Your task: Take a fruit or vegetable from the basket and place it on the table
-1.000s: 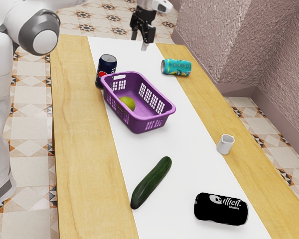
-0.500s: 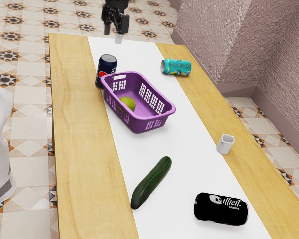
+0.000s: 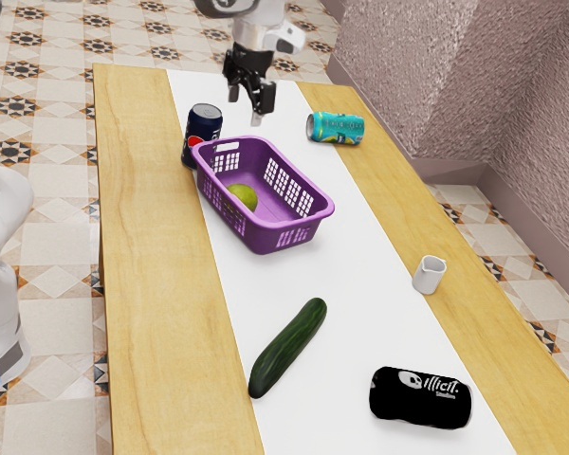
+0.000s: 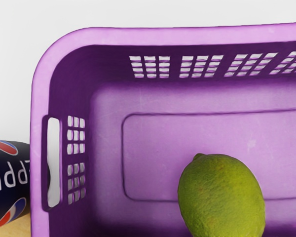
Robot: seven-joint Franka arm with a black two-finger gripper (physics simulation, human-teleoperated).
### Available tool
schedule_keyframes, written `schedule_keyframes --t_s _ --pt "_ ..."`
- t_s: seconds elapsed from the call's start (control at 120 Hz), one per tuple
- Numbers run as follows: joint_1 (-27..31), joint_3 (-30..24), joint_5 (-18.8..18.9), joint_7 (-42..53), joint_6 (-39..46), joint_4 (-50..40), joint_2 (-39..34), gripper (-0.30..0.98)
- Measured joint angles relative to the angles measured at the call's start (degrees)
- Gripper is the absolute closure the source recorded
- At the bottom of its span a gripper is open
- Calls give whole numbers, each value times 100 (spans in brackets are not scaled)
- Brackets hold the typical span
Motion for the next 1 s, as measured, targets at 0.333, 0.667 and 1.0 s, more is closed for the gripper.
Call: schedule_keyframes --t_s 0.333,0.667,1.0 --pt "-174 400 -229 -254 415 -545 -418 0" --pt "-243 -138 -468 -718 531 -943 -541 0" --pt "-286 -85 -640 -1595 673 -1273 -349 0"
